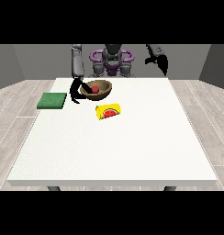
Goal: Pick the cup and pour the ball into the bowl, then pick the bowl and place it on the pad
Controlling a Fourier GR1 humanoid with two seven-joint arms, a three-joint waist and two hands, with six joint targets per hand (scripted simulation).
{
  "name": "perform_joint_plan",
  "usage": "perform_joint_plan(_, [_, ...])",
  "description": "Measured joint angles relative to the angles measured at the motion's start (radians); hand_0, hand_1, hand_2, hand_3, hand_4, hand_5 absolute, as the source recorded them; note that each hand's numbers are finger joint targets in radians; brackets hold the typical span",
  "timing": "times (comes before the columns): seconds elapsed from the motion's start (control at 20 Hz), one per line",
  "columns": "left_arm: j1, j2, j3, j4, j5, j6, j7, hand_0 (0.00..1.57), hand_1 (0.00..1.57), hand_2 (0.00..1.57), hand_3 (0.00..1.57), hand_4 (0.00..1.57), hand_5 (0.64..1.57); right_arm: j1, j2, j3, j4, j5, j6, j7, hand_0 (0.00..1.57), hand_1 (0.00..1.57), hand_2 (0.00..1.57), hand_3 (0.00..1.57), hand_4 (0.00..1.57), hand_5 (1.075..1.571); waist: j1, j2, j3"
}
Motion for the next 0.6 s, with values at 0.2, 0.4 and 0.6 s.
perform_joint_plan(0.2, [0.045,0.024,0.051,0.075,0.018,0.002,-0.014,0.00,0.00,0.00,0.00,1.00,1.410,-0.042,-0.012,0.061,-0.014,0.049,0.009,0.246,1.57,1.57,1.57,0.86,0.82,1.564,-0.077,-0.089,0.0165])
perform_joint_plan(0.4, [0.104,0.046,0.093,0.141,0.030,0.004,-0.020,0.00,0.00,0.00,0.00,1.01,1.407,-0.099,-0.027,0.115,-0.067,0.079,0.064,0.470,1.57,1.57,1.57,0.78,0.82,1.568,-0.164,-0.194,0.0233])
perform_joint_plan(0.6, [0.138,0.055,0.111,0.159,0.031,0.015,-0.022,0.00,0.00,0.00,0.00,1.00,1.414,-0.115,-0.079,0.110,-0.133,0.061,0.148,0.586,1.57,1.57,1.57,0.75,0.79,1.570,-0.212,-0.227,0.0265])
